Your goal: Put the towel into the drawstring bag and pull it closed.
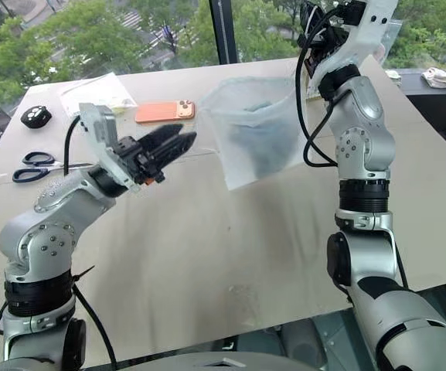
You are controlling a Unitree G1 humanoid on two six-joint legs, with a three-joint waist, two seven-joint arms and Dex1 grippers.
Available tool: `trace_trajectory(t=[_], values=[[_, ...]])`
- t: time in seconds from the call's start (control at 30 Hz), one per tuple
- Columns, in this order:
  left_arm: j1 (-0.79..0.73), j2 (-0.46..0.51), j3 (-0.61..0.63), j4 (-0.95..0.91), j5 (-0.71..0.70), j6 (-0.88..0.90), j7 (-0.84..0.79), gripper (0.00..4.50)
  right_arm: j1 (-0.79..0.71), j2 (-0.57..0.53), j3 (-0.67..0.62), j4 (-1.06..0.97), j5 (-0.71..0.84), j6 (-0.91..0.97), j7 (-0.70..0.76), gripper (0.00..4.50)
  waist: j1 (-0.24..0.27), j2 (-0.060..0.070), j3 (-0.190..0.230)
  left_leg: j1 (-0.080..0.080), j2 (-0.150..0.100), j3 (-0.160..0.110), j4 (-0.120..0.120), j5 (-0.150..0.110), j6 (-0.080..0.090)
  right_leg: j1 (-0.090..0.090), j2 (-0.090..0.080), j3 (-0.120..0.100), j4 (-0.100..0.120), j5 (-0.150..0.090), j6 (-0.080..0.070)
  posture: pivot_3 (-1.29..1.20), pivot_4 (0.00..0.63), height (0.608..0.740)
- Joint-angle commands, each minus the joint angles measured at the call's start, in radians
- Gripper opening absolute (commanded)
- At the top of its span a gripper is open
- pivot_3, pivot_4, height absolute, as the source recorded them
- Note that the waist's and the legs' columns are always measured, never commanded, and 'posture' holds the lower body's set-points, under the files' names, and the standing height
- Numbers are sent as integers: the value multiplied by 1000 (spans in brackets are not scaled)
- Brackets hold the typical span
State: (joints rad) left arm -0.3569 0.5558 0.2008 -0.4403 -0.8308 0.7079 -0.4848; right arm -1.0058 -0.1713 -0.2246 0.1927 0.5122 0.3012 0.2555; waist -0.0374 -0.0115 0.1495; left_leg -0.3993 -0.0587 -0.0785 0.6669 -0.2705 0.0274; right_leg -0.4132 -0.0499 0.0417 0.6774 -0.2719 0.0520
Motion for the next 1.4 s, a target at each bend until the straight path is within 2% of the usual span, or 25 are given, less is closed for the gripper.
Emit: trace_trajectory(t=[0.03,0.3,0.63,0.9,1.1,1.2,1.3,1.4], values=[[-27,-28,-70,26,98,-75,-5,2277,-32,5,2,-51,12,-8,9,0,2,0,0,0,0,0,0,0,0,0,0,0,0,0,0,0,150,740],[-128,-156,-109,291,350,-307,82,2277,-12,20,29,-110,31,20,40,0,-6,0,0,0,0,0,0,0,0,0,0,0,0,0,0,0,150,740],[-172,-219,-112,432,441,-434,66,2277,-1,21,30,-139,30,38,40,0,-4,0,0,0,0,-1,0,0,0,-1,0,0,0,0,0,0,150,740],[-314,-320,-139,692,528,-568,69,2277,5,31,32,-147,32,39,39,0,-3,0,0,0,-1,-1,0,0,0,-1,-1,0,1,0,0,0,150,740],[-428,-341,-126,913,582,-693,72,2277,17,38,35,-163,30,41,30,0,-7,0,0,0,-1,-1,0,0,0,-1,0,0,1,0,0,0,150,740],[-473,-347,-127,995,601,-747,59,1507,23,39,36,-170,28,42,22,0,-5,0,0,-1,-1,-1,0,0,0,-1,0,-1,1,0,0,0,150,740],[-487,-348,-120,1020,614,-785,68,151,28,36,37,-178,27,44,18,0,-6,0,0,-1,-2,-1,0,0,0,-1,-1,0,0,0,0,0,150,740],[-473,-326,-113,1016,663,-832,129,23,39,23,32,-186,21,45,13,0,-6,-1,0,-1,-2,-1,0,0,0,-1,-1,0,1,0,0,0,150,740]])
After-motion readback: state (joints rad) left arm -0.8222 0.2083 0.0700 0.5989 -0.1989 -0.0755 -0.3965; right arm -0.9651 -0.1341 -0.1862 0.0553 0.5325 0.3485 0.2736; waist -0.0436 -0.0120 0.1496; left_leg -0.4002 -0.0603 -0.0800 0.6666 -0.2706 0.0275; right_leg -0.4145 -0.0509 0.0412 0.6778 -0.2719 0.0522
